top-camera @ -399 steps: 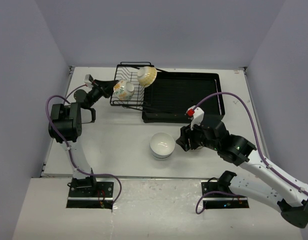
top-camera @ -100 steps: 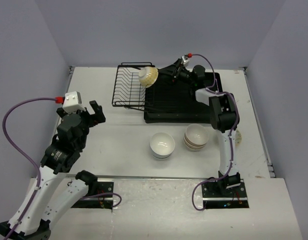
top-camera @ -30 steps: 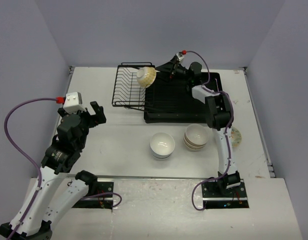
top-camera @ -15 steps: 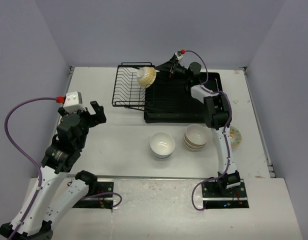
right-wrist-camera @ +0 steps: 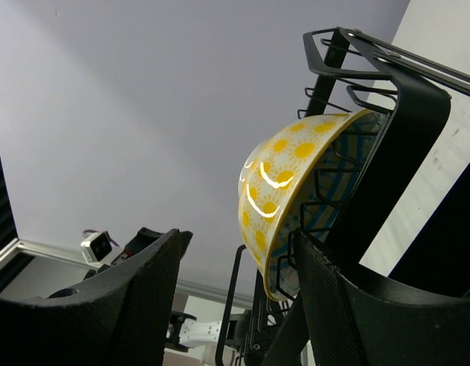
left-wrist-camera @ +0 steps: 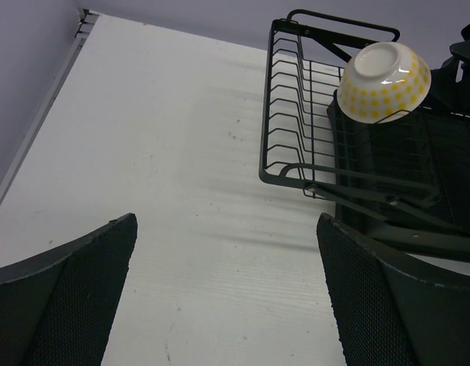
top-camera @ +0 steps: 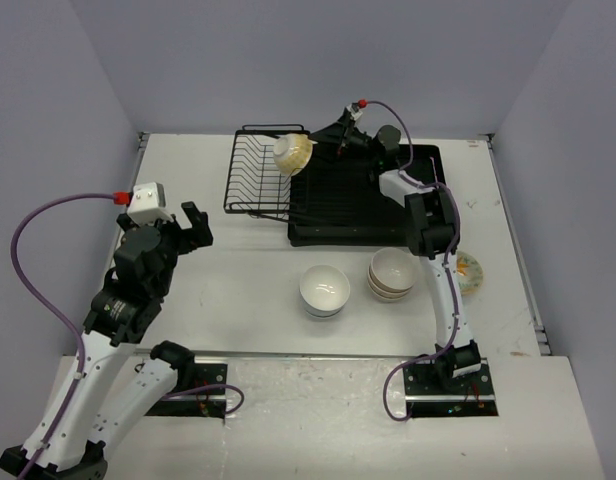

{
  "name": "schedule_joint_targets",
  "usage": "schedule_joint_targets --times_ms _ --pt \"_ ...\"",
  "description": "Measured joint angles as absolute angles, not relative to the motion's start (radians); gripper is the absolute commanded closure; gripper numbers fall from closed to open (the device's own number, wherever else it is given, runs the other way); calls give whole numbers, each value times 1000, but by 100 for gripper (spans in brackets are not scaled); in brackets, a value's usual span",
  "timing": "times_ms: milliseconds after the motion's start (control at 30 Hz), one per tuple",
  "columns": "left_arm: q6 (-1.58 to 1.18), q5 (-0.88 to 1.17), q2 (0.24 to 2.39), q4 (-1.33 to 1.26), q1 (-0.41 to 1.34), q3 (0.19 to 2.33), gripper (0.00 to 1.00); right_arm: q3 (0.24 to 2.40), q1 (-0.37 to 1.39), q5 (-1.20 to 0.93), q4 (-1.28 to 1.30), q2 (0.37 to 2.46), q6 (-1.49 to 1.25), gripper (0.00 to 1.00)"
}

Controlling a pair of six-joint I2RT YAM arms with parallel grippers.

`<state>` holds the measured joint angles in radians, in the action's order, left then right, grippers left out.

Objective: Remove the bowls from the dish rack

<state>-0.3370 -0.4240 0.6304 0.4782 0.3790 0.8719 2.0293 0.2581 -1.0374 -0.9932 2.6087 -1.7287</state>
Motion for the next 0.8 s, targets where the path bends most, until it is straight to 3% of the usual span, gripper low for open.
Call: schedule_joint_targets --times_ms 533,633,800 --pt "-336 -413 630 477 373 872 0 2096 268 -1069 -995 2653 -1769 47" --pt "-336 -411 630 477 373 872 0 2100 269 -1069 -997 2660 -1773 55" --pt "-336 -403 629 477 373 872 0 2117 270 -1070 -996 2679 -1789 61"
